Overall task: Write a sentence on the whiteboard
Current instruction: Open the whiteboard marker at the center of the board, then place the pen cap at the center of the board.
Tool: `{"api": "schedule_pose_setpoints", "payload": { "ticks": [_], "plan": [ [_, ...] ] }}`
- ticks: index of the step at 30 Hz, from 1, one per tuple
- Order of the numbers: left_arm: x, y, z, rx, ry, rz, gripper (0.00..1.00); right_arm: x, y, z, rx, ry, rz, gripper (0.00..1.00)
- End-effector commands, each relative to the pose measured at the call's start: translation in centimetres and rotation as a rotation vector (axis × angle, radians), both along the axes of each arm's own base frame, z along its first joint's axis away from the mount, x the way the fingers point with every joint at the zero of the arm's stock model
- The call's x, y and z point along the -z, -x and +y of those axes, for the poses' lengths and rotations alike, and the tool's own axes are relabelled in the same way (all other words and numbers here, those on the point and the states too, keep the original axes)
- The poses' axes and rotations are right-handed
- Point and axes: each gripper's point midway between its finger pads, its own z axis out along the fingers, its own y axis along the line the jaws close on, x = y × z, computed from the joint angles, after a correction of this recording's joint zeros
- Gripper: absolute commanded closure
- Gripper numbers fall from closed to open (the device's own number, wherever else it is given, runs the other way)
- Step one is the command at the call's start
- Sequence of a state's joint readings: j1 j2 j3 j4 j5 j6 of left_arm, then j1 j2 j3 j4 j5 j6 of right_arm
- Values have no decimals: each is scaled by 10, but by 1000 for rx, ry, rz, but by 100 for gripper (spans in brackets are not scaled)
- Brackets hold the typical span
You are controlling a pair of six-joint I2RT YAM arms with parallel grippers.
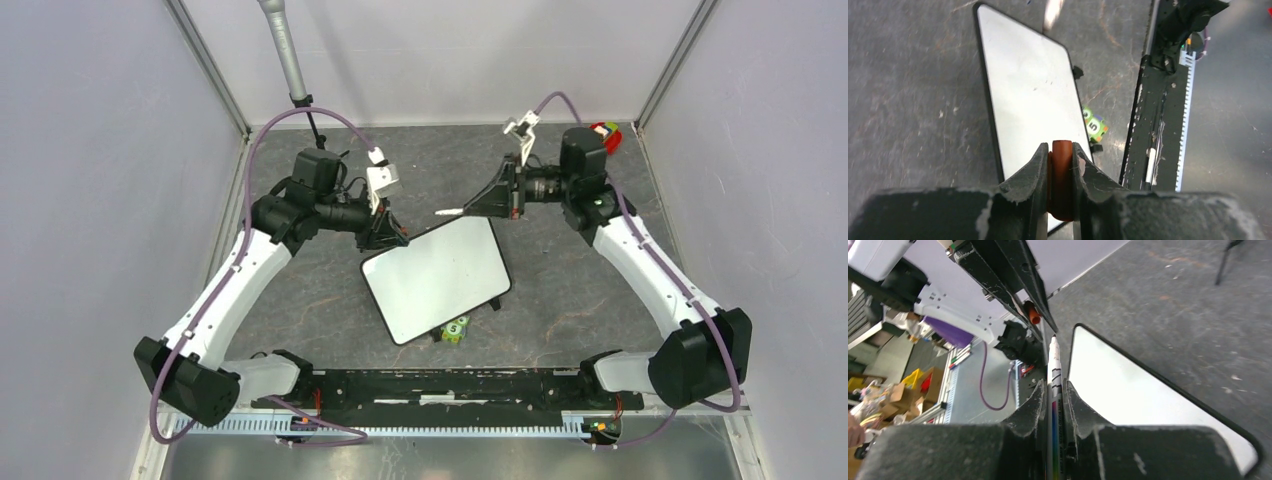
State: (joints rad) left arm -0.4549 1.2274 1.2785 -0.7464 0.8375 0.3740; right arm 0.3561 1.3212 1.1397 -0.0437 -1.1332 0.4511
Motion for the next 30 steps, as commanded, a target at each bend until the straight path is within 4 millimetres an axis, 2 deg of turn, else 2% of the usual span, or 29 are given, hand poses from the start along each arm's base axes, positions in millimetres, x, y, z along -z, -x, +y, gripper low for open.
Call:
{"api": "schedule_pose_setpoints", "payload": {
  "ticks": [1, 6, 9, 12, 15, 17, 20, 25, 30],
  "plan": [
    [2, -8, 35, -87, -45, -22, 98, -16, -14, -28, 39, 20, -85, 100],
    [14, -24, 84, -273, -75, -5, 98, -8, -22, -46, 87, 88, -134, 100],
    [32, -39, 126, -462, -132, 31, 98, 1, -19, -48, 82, 118, -135, 100],
    [65, -46, 176, -648, -245, 104, 97, 9, -18, -51, 79, 151, -157, 100],
    [110, -40, 211, -748, -419, 187, 94, 15, -17, -54, 81, 179, -180, 100],
    [137, -33, 226, -768, -521, 227, 90, 22, -15, -56, 78, 194, -180, 100],
    [169, -30, 241, -793, -609, 244, 87, 30, -13, -57, 83, 201, -181, 100],
    [200, -47, 254, -836, -670, 251, 85, 36, -11, -56, 84, 192, -159, 100],
    [223, -62, 251, -850, -674, 289, 79, 47, -5, -58, 90, 199, -145, 100]
  ]
}}
